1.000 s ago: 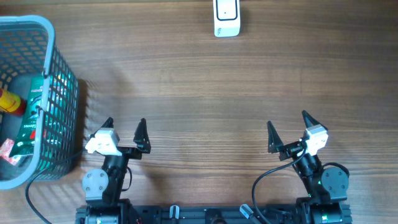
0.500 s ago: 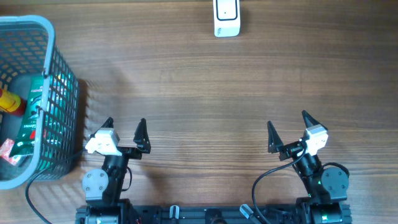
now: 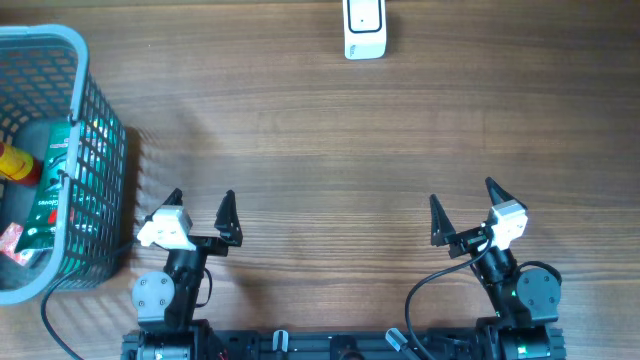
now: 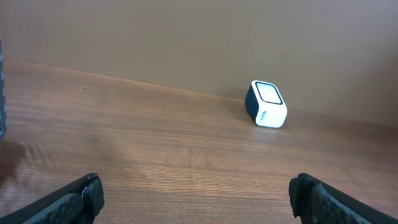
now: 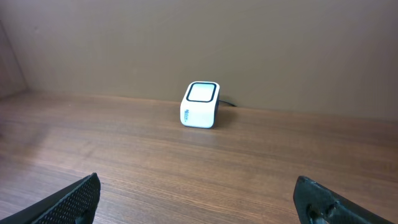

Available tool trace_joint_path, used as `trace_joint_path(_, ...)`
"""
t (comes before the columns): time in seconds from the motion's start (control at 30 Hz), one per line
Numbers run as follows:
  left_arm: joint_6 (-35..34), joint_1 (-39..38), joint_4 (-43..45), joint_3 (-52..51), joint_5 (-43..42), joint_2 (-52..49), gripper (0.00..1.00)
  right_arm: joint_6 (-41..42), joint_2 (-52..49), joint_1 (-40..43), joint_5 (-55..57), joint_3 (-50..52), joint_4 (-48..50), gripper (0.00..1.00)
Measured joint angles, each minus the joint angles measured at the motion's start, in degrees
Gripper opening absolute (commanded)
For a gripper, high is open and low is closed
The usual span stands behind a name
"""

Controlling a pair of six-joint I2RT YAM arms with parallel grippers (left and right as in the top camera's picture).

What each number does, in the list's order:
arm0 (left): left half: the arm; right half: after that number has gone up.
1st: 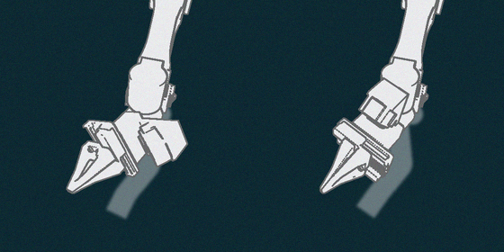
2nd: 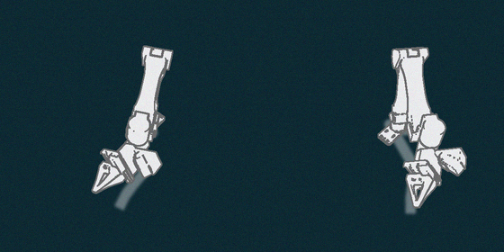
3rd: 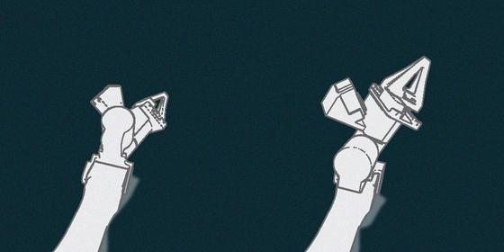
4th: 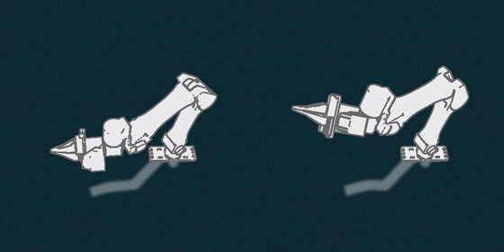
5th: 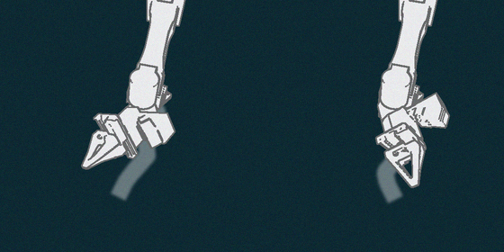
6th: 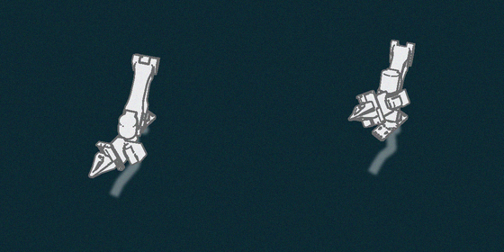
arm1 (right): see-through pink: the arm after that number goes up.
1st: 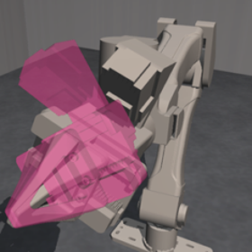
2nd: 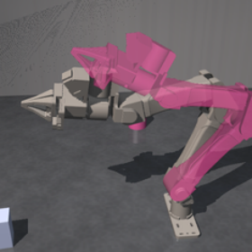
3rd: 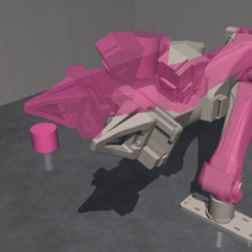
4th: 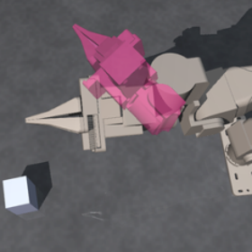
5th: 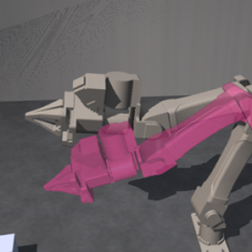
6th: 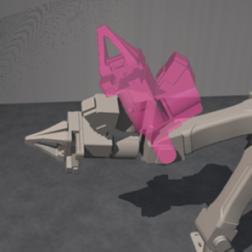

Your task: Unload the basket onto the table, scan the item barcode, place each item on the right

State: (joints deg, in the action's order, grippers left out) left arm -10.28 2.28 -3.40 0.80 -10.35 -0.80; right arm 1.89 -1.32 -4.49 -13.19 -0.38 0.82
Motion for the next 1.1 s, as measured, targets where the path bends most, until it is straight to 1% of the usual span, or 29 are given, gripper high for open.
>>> trace_joint_path(0.3, 0.0, 0.0, 0.0, 0.0, -0.2, 0.0, 1.00, 0.0, 0.0, 0.0, 0.0, 0.0, 0.0, 1.00)
trace_joint_path(0.57, 0.0, 0.0, 0.2, 0.0, -4.3, 0.0, 1.00, 0.0, 0.0, 0.0, 0.0, 0.0, 0.0, 1.00)
trace_joint_path(0.67, -0.1, 0.0, -2.7, 2.3, -5.9, -0.1, 1.00, 0.0, 0.0, 0.0, 0.0, 0.0, 0.0, 1.00)
trace_joint_path(0.77, -0.5, 0.0, -5.6, 9.2, -6.6, -2.7, 1.00, 0.0, -0.1, 0.0, 0.0, 0.0, 0.0, 0.99)
trace_joint_path(0.8, -0.7, 0.0, -6.0, 14.4, -6.8, -6.2, 1.00, 0.0, -0.1, 0.0, 0.0, 0.0, 0.0, 0.99)
trace_joint_path(0.83, -0.7, 0.0, -6.2, 16.6, -6.8, -7.5, 1.00, 0.0, -0.2, 0.0, 0.0, 0.0, 0.0, 1.00)
trace_joint_path(0.87, -1.0, 0.0, -7.5, 19.0, -6.8, -9.2, 1.00, 0.0, -0.2, 0.0, 0.0, 0.0, 0.0, 1.00)
trace_joint_path(0.9, -1.4, 0.0, -9.5, 23.4, -6.7, -13.2, 1.00, 0.0, -0.3, 0.0, 0.0, 0.0, 0.0, 1.00)
trace_joint_path(0.93, -2.2, 0.0, -10.8, 28.9, -6.7, -18.4, 1.00, 0.0, -0.3, 0.0, 0.0, 0.0, 0.0, 1.00)
trace_joint_path(1.0, -2.9, 0.0, -19.1, 41.3, -6.7, -28.3, 1.00, 0.0, -0.4, 0.0, 0.0, 0.0, 0.0, 1.00)
trace_joint_path(1.03, -3.1, 0.0, -23.1, 49.2, -6.8, -34.2, 1.00, 0.0, -0.5, 0.0, 0.2, 0.0, 0.0, 1.00)
trace_joint_path(1.1, -3.4, 0.0, -28.2, 60.6, -7.7, -41.4, 1.00, 0.0, -0.5, 0.0, 0.2, 0.0, 0.0, 1.00)
